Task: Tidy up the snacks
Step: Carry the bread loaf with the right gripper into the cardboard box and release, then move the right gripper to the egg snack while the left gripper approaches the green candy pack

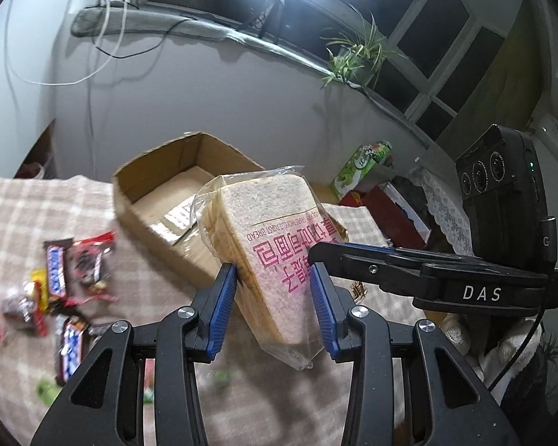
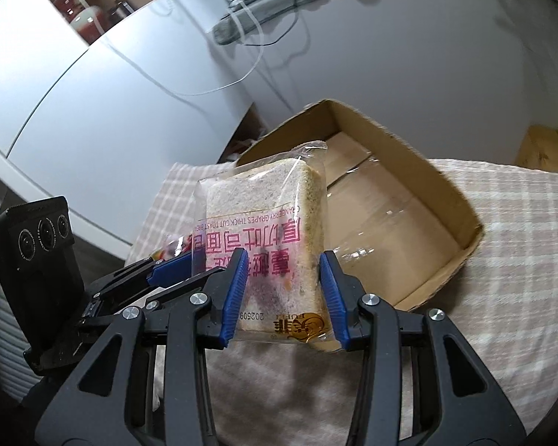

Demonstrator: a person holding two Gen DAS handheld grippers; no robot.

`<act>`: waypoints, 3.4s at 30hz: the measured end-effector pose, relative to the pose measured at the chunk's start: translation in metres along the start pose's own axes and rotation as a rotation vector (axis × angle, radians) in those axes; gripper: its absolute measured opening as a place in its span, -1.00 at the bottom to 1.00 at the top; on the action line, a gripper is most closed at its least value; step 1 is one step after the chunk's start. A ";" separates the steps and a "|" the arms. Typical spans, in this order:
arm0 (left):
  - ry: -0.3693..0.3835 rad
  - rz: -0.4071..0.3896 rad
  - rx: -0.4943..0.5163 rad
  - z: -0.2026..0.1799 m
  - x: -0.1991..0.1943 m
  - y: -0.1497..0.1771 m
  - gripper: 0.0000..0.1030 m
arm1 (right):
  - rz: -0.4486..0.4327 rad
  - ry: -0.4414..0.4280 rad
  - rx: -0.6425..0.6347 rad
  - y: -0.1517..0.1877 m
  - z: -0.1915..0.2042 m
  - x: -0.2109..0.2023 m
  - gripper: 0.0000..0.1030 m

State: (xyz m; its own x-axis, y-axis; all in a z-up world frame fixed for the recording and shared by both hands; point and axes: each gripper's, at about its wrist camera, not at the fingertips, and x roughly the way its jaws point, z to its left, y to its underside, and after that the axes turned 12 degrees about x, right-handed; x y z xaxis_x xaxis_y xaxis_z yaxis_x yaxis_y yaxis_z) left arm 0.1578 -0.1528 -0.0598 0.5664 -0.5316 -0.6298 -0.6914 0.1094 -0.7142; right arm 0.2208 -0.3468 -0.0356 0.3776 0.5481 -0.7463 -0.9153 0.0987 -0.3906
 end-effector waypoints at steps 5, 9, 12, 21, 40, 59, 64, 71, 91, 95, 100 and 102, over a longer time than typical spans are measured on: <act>0.007 0.024 0.013 -0.006 0.023 -0.009 -0.26 | -0.002 0.029 0.025 -0.009 -0.019 0.006 -0.17; 0.005 0.044 0.026 -0.009 0.038 -0.012 -0.26 | 0.000 0.042 0.039 -0.015 -0.029 0.012 -0.17; 0.004 0.059 0.032 -0.008 0.049 -0.012 -0.26 | 0.007 0.052 0.048 -0.018 -0.034 0.019 -0.17; -0.054 0.121 0.058 -0.006 0.074 -0.009 -0.26 | -0.002 0.133 0.047 -0.022 -0.043 0.033 -0.17; -0.091 0.053 0.077 -0.001 0.024 -0.004 -0.06 | -0.080 0.143 -0.029 0.003 -0.009 0.006 0.29; -0.272 -0.040 -0.080 0.105 -0.094 0.057 0.01 | -0.050 0.142 -0.288 0.085 0.070 0.029 0.30; -0.314 -0.036 -0.139 0.134 -0.112 0.077 0.01 | -0.013 0.142 -0.319 0.095 0.081 0.045 0.30; -0.349 0.011 -0.174 0.155 -0.122 0.107 0.01 | 0.034 0.166 -0.370 0.111 0.090 0.072 0.30; -0.403 0.183 0.105 0.104 -0.051 0.140 0.13 | 0.105 0.206 -0.409 0.123 0.094 0.131 0.30; -0.398 0.195 0.125 0.109 -0.044 0.140 0.13 | 0.116 0.202 -0.392 0.121 0.091 0.137 0.30; -0.403 0.198 0.163 0.106 -0.040 0.141 0.13 | 0.131 0.199 -0.384 0.121 0.088 0.141 0.04; -0.404 0.193 0.175 0.104 -0.039 0.142 0.09 | 0.139 0.198 -0.382 0.122 0.087 0.142 -0.09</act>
State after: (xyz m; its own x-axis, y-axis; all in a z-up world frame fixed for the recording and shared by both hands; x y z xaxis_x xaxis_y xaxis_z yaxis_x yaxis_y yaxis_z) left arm 0.0838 -0.0293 -0.1680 0.5878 -0.1224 -0.7997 -0.7351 0.3321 -0.5911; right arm 0.1506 -0.1847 -0.1426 0.3083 0.3611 -0.8801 -0.8560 -0.2984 -0.4222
